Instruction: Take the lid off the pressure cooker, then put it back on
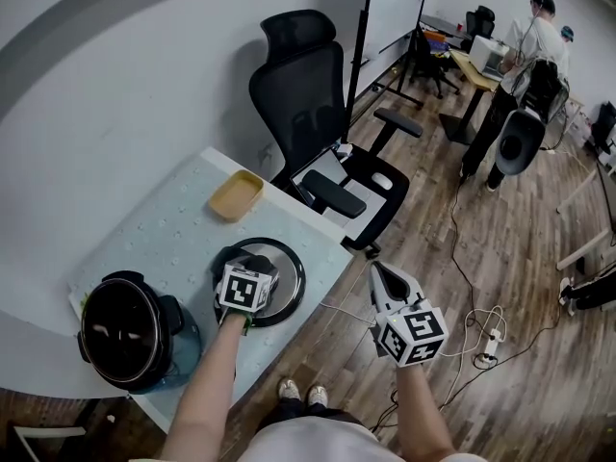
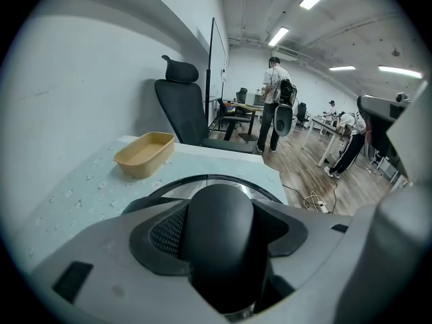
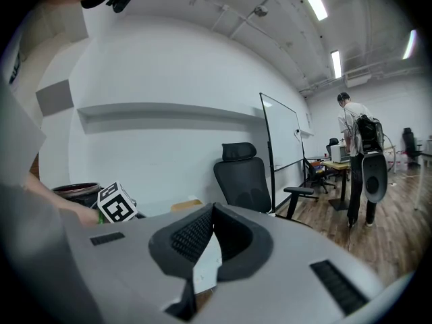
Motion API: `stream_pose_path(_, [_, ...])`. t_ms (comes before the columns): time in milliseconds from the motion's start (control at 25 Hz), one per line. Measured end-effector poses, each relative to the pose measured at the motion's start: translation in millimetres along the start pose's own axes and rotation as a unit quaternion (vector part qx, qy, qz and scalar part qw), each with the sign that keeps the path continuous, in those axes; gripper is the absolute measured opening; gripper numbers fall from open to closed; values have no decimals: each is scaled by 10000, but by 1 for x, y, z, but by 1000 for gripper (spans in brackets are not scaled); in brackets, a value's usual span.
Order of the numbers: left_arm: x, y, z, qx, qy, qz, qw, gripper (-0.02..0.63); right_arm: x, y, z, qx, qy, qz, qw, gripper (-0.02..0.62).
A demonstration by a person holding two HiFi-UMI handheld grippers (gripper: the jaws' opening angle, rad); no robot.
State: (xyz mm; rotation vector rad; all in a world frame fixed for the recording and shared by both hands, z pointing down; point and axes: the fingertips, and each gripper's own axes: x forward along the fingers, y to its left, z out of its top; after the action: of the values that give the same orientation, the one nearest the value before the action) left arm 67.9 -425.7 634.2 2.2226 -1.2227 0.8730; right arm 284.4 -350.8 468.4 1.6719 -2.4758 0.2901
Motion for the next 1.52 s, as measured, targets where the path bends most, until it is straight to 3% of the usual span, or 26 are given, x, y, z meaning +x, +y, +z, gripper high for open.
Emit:
stream_pose_path(80, [-4,7,1,-92,14,102,9999,275,-2,0,-2,13,2,-1,10000,0])
stream_pose_path(200, [-14,-1,16,-301,-170,-103,9993,275,-6,-1,-2,40,-21,2,10000,0])
stream_pose_path(640, [-104,-39,98,285,-533,-83,9981,275,-28,14,14,135,-400,278,9987,0])
stream_pose_path(880, [-170,-51,124,327,-639,7,9974,276,-43,34,26,211,-617,563,9963,0])
stream_pose_path(1200, [-249,-39,116,190,-774,15,9968,276,-40,69,24,309,-656,1053,9918,0])
stream_pose_path(1520, [-306,-13,76,464,-667,-284,9963,276,-26,125,32,124,-636,1557,9857,0])
